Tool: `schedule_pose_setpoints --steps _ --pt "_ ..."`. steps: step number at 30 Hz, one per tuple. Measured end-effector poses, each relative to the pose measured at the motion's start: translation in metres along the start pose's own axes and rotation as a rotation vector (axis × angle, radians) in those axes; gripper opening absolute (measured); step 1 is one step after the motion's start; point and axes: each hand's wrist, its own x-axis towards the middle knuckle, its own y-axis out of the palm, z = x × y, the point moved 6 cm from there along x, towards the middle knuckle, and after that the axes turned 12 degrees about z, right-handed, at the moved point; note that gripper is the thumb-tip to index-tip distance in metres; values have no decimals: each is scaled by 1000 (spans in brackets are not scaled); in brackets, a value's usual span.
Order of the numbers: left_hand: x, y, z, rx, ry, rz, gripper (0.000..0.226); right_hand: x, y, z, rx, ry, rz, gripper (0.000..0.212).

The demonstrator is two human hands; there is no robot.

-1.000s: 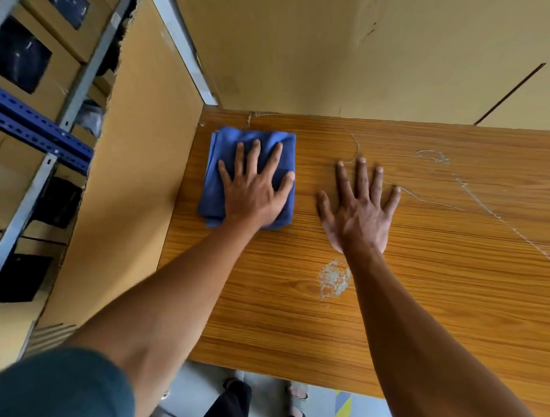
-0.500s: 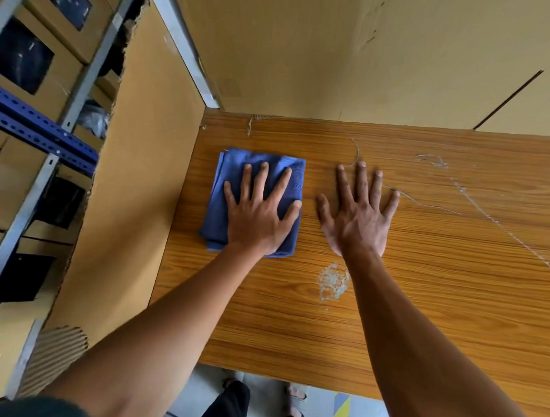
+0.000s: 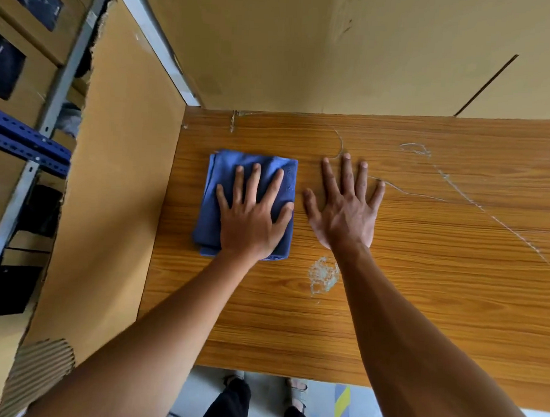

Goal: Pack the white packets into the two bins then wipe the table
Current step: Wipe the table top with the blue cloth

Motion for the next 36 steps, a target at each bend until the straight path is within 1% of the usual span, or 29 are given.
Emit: schedule_pose_setpoints --steps 2,5,8,10,12,15,18,20,24,26,28,31,33,36 --pt "9 -3 2 -15 -12 25 70 -2 0 2 4 -6 0 76" --pt "59 -17 1 -22 -31 42 74 -1 0 1 4 -1 -2 76" --pt "111 -28 2 -66 -87 75 76 -1 1 1 0 -7 0 76" --pt "124 -30 -2 -74 -95 74 76 1 1 0 0 -8 5 76" --pt "109 -25 -3 -69 -70 70 74 -1 1 -1 6 -9 8 76" --pt "53 -13 -6 -50 -10 11 71 -2 0 -1 9 -15 7 76" --pt "15 -2 -8 -19 -22 6 71 -1 -1 -1 17 -15 17 76" --pt "31 -7 -8 -26 -20 41 73 -1 -1 0 11 -12 21 76" --pt "105 -31 -5 -58 -61 97 77 1 1 -2 -6 -12 29 75" --pt "125 -36 -5 -71 -76 102 77 1 1 -2 -4 -8 26 74" --pt "113 -32 -4 -71 -64 100 77 1 2 -1 -6 -8 28 74" --pt "52 -17 -1 -44 -15 31 75 0 1 -1 -3 -2 30 75" --pt "17 -6 2 -37 -20 5 73 1 1 -1 -11 -1 27 75" --pt "17 -6 4 -42 -46 22 72 0 1 -1 -12 -1 28 75"
